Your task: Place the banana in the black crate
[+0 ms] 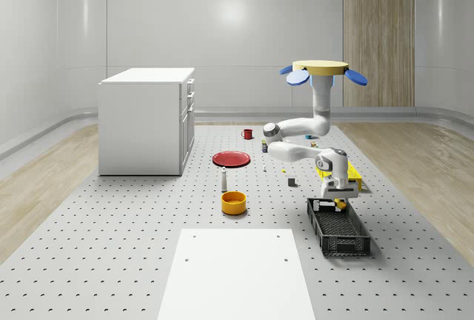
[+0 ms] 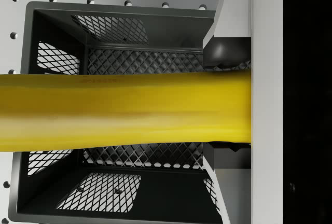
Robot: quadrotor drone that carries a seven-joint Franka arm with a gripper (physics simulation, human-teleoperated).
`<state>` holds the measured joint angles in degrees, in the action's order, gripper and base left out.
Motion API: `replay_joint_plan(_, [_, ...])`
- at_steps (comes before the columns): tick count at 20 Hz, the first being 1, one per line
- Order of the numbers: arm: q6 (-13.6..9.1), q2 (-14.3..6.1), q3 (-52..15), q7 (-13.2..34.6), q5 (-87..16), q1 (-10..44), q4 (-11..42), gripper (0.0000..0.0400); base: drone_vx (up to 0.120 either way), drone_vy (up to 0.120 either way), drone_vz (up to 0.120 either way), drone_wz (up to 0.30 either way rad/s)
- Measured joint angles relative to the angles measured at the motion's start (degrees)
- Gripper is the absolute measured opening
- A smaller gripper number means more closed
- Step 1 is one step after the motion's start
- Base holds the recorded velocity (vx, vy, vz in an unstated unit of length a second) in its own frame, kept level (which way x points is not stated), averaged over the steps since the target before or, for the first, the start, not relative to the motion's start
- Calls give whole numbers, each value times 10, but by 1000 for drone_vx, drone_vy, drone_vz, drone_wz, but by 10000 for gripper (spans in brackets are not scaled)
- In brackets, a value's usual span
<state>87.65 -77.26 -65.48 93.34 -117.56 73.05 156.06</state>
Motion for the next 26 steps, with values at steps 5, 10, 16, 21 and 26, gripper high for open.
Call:
replay_joint_plan(5, [-2,2,0,-1,-1,-1,0,189,120,0,-96,0])
replay_joint_plan(10, [-4,4,1,-2,-2,-2,0,189,112,0,-104,0])
replay_joint_plan(16, [-6,7,1,-3,-4,-3,1,189,-80,0,0,0])
replay_joint_plan(21, [-8,9,1,-4,-5,-4,1,189,0,0,-104,0])
replay_joint_plan(26, [-9,10,2,-2,-5,-5,1,235,0,0,-96,0])
